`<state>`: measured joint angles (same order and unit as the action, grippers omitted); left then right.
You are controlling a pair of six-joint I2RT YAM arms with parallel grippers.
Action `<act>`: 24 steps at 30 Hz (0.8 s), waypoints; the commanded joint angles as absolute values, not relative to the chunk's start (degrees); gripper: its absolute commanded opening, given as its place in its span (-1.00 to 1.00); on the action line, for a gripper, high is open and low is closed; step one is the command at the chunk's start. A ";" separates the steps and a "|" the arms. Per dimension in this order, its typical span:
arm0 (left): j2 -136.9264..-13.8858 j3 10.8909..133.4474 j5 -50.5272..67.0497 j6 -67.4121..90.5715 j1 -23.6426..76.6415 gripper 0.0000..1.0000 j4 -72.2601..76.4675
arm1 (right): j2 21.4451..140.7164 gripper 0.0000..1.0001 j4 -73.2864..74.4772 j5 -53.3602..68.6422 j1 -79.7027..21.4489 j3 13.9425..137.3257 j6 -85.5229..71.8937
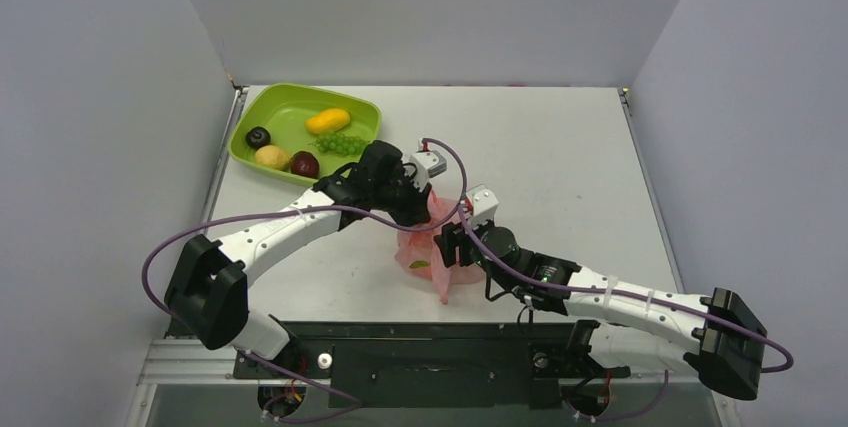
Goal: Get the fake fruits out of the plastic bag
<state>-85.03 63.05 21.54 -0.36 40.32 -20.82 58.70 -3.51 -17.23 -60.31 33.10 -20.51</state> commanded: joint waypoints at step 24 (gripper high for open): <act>-81.20 63.35 26.64 2.10 38.24 -1.00 -16.16 | 65.26 -0.45 -12.56 -31.73 -61.89 31.97 -24.88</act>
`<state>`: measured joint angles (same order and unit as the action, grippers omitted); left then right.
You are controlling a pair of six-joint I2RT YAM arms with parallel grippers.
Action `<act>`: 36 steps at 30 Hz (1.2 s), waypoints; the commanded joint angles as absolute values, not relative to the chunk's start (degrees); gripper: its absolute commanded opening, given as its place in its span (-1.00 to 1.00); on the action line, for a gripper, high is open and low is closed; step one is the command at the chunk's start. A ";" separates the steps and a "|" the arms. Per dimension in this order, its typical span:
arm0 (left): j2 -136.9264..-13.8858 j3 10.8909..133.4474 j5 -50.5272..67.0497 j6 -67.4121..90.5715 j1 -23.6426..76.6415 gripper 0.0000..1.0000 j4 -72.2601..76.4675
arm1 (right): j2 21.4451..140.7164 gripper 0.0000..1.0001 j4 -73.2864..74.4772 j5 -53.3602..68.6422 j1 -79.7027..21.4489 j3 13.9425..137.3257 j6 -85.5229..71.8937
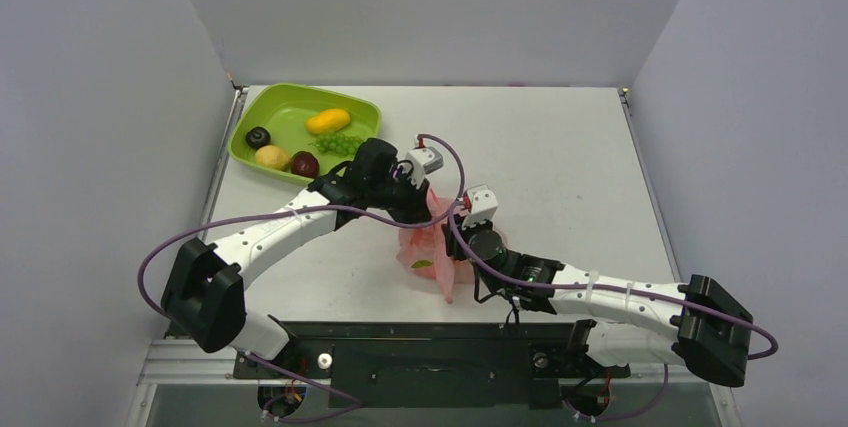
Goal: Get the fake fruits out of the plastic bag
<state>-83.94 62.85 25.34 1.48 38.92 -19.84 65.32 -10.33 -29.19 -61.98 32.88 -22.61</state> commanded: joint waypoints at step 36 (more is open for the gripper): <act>-71.56 56.57 8.76 3.94 34.39 -1.00 -7.25 | 45.93 -0.61 2.62 -19.53 -46.38 29.77 -24.20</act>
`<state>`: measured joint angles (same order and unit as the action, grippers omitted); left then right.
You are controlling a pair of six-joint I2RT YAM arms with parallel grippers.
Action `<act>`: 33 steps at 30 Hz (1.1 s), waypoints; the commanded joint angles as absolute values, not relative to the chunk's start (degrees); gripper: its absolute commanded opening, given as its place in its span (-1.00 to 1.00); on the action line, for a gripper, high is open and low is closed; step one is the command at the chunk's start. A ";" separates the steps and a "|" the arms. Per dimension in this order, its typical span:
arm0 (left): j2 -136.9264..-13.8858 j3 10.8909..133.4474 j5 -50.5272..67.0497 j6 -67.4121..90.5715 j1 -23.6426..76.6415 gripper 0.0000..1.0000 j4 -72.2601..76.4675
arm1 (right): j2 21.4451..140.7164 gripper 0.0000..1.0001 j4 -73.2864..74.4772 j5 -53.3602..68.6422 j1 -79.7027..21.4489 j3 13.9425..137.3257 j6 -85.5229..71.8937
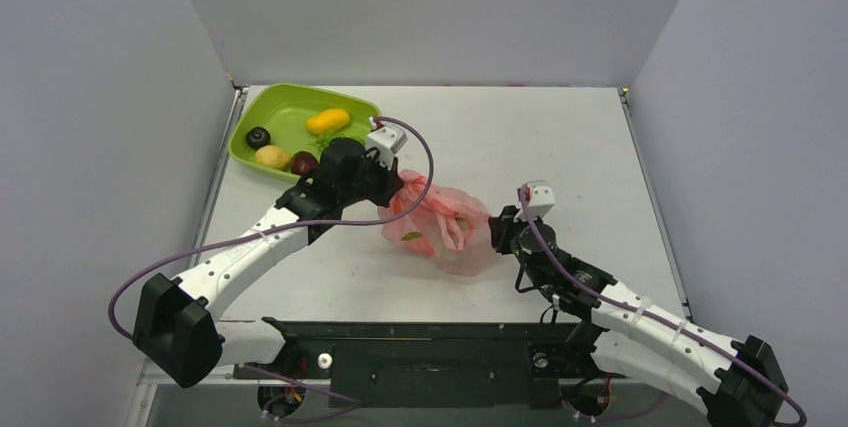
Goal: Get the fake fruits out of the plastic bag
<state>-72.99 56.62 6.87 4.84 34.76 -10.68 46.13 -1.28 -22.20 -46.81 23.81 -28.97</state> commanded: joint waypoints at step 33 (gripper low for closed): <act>-71.35 56.90 7.52 3.86 34.59 -1.00 -7.33 | 58.88 -0.79 2.48 -28.10 -55.96 41.05 -16.99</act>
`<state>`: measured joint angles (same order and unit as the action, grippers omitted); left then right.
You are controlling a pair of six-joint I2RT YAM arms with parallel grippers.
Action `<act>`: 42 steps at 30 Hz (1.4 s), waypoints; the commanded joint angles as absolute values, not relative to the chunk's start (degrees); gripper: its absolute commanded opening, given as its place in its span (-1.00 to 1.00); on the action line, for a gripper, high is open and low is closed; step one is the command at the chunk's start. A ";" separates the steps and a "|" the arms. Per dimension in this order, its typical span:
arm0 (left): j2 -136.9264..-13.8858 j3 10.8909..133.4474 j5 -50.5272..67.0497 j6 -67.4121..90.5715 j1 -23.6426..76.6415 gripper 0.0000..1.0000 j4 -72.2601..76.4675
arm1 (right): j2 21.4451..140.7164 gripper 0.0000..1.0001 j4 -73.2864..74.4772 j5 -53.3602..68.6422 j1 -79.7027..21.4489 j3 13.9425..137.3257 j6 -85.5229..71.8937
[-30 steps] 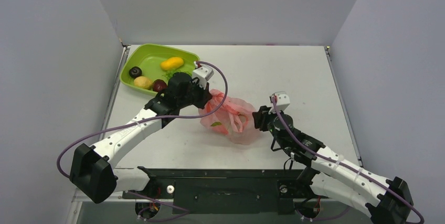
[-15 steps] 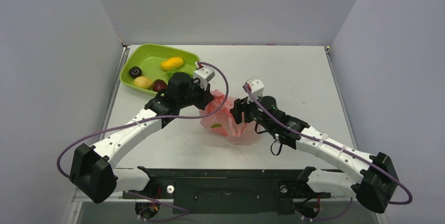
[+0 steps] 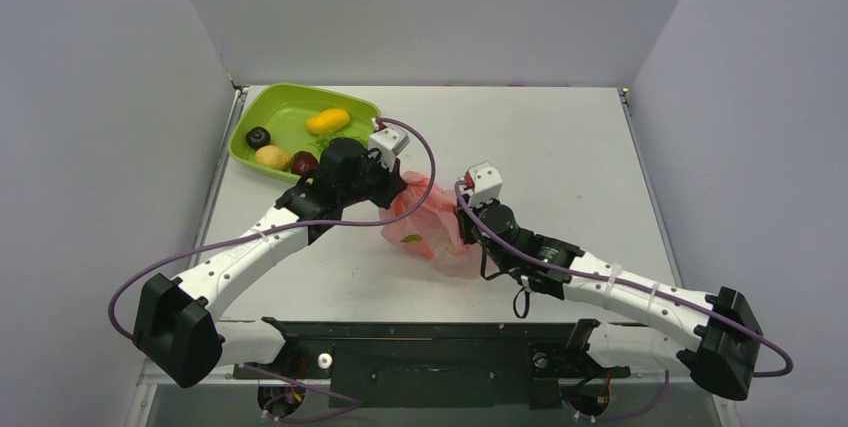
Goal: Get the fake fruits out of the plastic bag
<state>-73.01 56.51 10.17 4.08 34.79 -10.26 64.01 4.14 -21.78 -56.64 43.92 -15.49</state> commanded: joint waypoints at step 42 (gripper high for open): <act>-60.30 45.75 8.43 -0.75 38.99 0.00 9.02 | 53.15 -1.00 -2.22 6.17 -44.69 35.43 -22.68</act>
